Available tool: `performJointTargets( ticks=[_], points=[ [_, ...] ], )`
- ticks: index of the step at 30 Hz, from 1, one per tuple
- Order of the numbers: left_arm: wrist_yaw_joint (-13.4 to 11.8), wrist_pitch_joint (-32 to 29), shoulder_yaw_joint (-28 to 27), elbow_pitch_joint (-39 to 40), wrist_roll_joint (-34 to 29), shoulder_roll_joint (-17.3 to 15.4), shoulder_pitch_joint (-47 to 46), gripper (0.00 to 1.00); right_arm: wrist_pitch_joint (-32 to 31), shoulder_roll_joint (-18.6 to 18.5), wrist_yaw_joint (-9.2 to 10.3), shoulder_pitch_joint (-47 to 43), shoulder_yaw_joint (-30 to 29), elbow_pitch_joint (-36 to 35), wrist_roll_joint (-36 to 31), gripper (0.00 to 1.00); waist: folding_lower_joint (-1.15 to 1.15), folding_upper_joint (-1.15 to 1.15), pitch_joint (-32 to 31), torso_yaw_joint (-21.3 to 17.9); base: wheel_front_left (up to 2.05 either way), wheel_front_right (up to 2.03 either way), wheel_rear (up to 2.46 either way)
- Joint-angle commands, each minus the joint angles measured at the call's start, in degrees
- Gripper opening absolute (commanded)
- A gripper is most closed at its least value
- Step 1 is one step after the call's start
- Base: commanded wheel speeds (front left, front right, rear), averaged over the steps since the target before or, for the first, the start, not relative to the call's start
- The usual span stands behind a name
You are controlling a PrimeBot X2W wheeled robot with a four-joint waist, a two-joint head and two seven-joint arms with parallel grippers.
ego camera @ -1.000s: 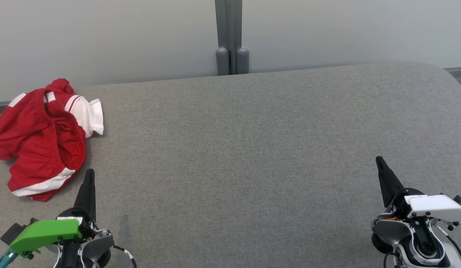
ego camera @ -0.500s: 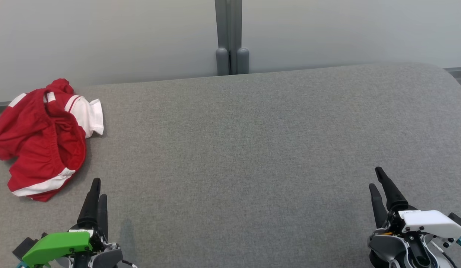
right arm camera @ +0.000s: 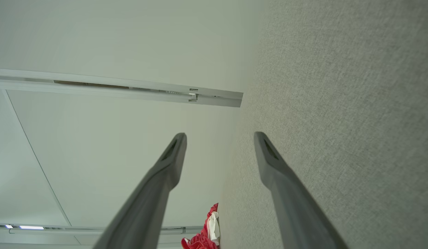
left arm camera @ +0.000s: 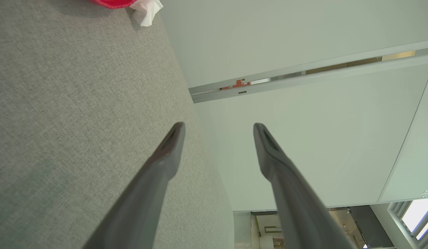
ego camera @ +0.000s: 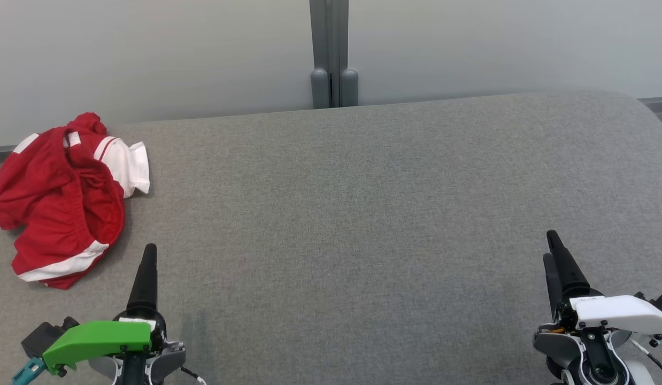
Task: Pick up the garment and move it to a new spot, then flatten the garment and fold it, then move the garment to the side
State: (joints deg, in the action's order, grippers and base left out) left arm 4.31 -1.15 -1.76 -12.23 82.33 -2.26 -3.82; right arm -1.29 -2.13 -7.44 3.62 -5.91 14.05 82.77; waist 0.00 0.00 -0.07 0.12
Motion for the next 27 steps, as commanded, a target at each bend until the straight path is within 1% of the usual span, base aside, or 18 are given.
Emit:
performJointTargets(
  ticks=[1, 6, 16, 27],
  points=[
    [-0.49, 0.61, 0.54, 1.67, -2.24, -0.32, -1.25, 1.0, 0.73, -0.37, -0.02, 0.23, 0.02, -1.72, -2.11, 1.0, 0.0, 0.0, 0.01, 0.02, 0.0, 0.0, 0.0],
    [-1.76, 1.81, 2.24, 3.2, -7.62, -0.36, -1.44, 1.0, 1.91, -0.41, -0.03, -0.12, 0.36, -3.51, -7.61, 1.0, 0.0, 0.0, 0.03, 0.08, 0.0, 0.0, 0.0],
    [-3.37, 3.93, 5.01, 4.64, -19.28, -0.42, -1.63, 1.0, 4.07, -0.49, -0.03, -0.93, 1.43, -6.77, -19.38, 1.0, 0.0, 0.0, 0.05, 0.21, 0.0, 0.0, 0.0],
    [-5.2, 6.05, 7.1, 4.57, -31.83, -0.49, -1.18, 1.0, 6.19, -0.55, -0.04, -2.17, 2.77, -8.14, -30.63, 1.0, 0.0, 0.0, -0.07, 0.18, 0.0, 0.0, 0.0]
  ],
)
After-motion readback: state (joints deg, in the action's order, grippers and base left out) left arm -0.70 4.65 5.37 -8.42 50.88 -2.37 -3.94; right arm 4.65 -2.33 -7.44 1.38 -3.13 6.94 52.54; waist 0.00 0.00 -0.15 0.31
